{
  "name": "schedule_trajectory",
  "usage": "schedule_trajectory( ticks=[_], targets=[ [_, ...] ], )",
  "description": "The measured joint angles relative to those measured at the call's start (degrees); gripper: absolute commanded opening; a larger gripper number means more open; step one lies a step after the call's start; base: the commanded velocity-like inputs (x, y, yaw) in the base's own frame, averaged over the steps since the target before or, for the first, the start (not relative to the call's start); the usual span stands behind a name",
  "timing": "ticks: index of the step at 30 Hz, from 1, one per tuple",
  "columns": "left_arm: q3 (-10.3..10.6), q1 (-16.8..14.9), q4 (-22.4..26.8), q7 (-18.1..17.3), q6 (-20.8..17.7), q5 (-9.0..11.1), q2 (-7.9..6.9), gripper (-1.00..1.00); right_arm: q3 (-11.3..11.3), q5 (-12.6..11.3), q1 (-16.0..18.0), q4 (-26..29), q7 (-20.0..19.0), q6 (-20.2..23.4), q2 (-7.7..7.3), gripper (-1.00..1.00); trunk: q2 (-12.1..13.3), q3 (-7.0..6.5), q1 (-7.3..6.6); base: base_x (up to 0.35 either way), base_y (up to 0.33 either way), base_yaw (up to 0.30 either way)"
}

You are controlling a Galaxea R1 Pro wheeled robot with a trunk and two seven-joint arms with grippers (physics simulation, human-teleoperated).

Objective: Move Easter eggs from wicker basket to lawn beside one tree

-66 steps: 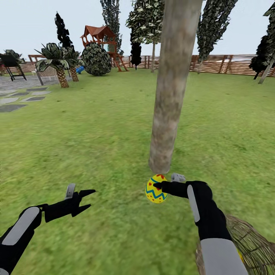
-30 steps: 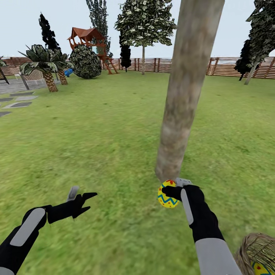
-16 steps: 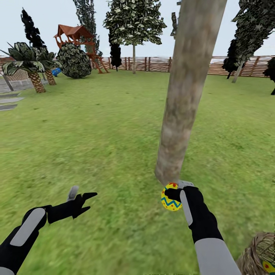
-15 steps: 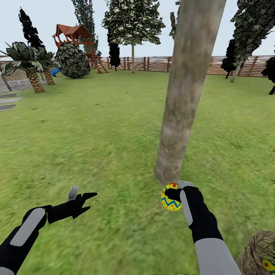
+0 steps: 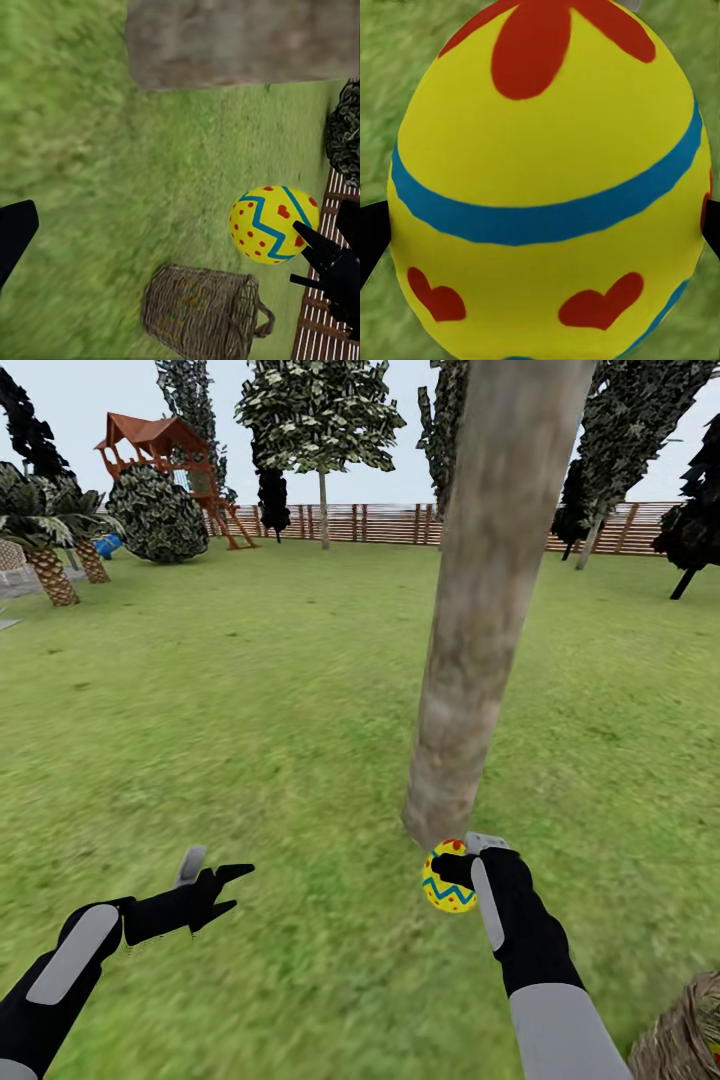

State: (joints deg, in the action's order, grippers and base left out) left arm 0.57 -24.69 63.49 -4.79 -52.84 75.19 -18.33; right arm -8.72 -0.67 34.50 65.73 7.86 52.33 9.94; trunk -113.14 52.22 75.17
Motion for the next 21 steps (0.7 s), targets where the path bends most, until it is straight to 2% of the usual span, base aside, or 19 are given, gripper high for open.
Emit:
schedule_trajectory(
  ticks=[3, 12, 17, 20, 21],
  targets=[
    [0.0, 0.0, 0.0, 0.0, 0.0, 0.0, 0.00, 1.00, 0.0, 0.0, 0.0, -0.3, 0.0, 0.0, 0.00, -1.00, 0.0, 0.00, 0.02, 0.150, 0.036, 0.000],
    [0.0, 0.0, 1.0, -0.3, 0.0, 0.1, 0.23, 1.00, -0.1, -0.1, 0.0, -0.4, 0.0, -0.3, 0.00, -1.00, 0.0, 0.63, 0.04, 0.004, 0.001, 0.000],
    [0.0, 0.0, 1.1, -0.5, 0.0, 0.2, 0.33, 1.00, -0.1, -0.1, 0.0, -3.9, 0.1, -4.5, 0.00, -1.00, 0.0, 1.09, 0.04, 0.000, 0.000, 0.000],
    [0.1, 0.0, 1.1, -0.6, 0.0, 0.1, 0.35, 1.00, -0.1, 0.2, 0.0, -5.1, 0.5, -8.1, 0.00, -1.00, -1.2, 1.90, 0.69, 0.000, 0.000, 0.000],
    [0.1, 0.0, 1.1, -0.6, 0.0, 0.1, 0.35, 1.00, -0.1, 0.1, 0.0, -5.8, 1.8, -8.7, 0.00, -1.00, -1.6, 2.17, 0.91, 0.000, 0.000, 0.000]
  ],
)
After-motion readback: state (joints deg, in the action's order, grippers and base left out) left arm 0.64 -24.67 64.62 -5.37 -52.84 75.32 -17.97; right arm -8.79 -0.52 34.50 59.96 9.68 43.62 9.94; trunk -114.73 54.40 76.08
